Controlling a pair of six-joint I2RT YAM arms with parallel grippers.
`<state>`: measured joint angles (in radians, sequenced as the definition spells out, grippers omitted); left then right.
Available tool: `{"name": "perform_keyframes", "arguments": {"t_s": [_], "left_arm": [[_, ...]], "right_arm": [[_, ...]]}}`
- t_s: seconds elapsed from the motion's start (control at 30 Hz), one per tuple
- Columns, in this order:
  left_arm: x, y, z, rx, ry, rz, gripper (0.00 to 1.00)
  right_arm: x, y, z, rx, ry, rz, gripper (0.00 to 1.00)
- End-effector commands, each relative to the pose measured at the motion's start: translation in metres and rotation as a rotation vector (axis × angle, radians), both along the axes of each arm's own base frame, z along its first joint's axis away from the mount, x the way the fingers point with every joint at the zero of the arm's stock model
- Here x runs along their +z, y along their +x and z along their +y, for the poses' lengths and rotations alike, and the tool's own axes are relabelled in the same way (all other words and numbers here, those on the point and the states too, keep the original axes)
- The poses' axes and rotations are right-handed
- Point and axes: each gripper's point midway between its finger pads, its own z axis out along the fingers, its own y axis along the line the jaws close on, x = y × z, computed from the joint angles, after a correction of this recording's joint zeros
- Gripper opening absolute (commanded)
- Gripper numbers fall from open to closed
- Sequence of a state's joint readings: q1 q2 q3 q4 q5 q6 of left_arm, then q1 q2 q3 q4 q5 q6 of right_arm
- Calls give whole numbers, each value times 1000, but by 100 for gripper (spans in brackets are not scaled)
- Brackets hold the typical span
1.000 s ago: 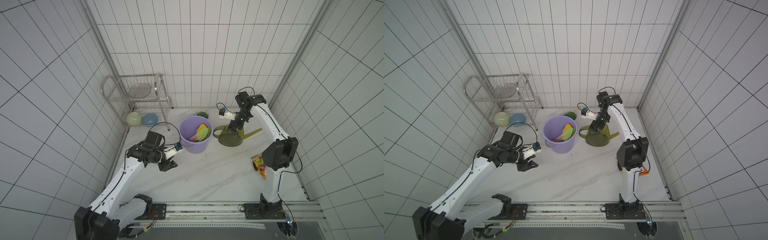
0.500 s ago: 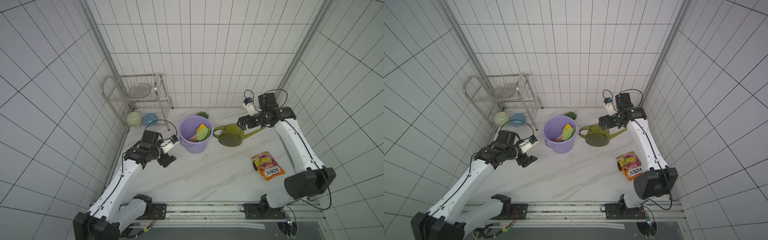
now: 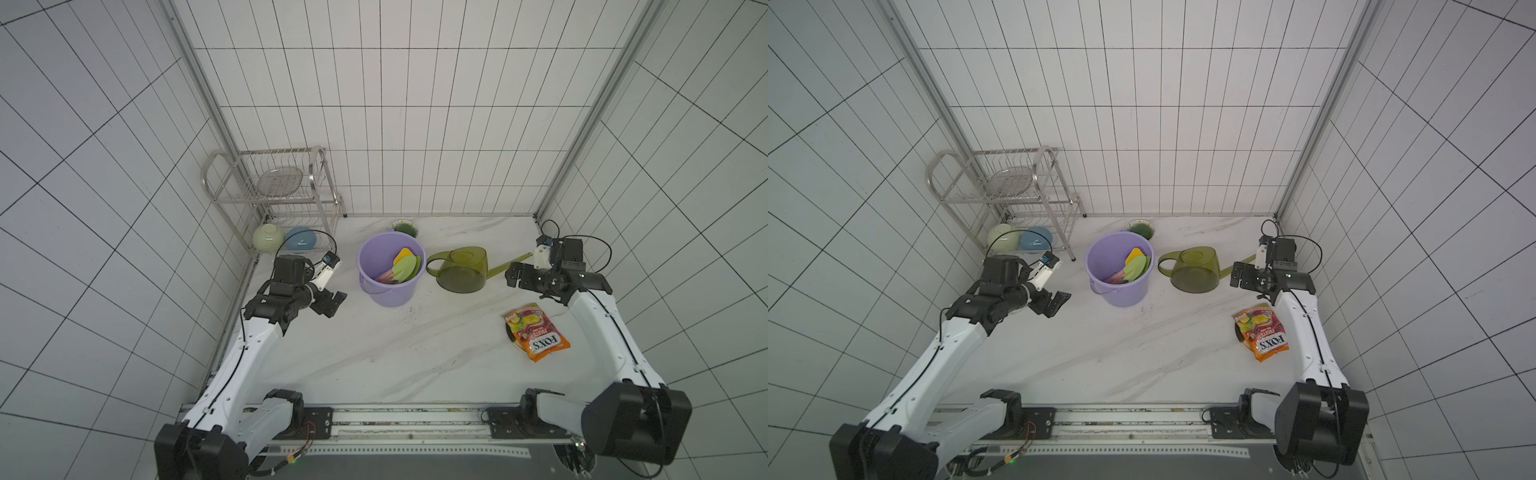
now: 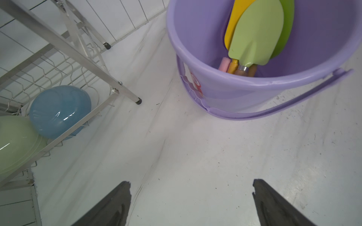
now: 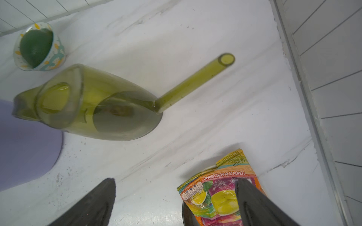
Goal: Organize the gardening tools
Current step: Reset both arms
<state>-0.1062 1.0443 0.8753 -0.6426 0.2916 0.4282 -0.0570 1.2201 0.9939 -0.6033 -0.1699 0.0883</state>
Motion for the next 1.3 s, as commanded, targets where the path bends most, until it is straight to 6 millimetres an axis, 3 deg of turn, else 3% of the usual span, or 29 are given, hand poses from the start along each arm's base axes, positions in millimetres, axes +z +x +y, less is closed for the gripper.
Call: {"name": "perform_keyframes", "arguments": {"t_s": [0.0,0.13,0.27,0.63,0.73,0.87,0.97,1.1,1.27], "left_arm": [[7,18,9,79,-106,-42,98],[4,31,31,180,-201,-65,98],[-11,42,50,273,-232,-93,98],[-24,56,79,402,-349,-187,98],[-26,57,82,413,-377,-252,98],[-31,56,83,414,-418,-357,98],[-40,57,90,460,-450,-430,98],[-38,60,105,541,-465,-507,98],[-44,60,113,584,-486,-554,98]], "right_arm": [[-4,18,-18,-72,21,-90,99],[-35,22,-37,-134,-26,-70,99],[-61,29,-44,-148,-53,-78,99],[-81,52,-45,-124,-66,-210,99],[-83,56,-41,-119,-45,-279,99],[-70,59,-39,-107,-72,-370,99],[-64,58,-33,-92,-105,-432,99],[-55,61,-21,-55,-149,-501,99],[-61,64,-13,-25,-177,-534,99]]}}
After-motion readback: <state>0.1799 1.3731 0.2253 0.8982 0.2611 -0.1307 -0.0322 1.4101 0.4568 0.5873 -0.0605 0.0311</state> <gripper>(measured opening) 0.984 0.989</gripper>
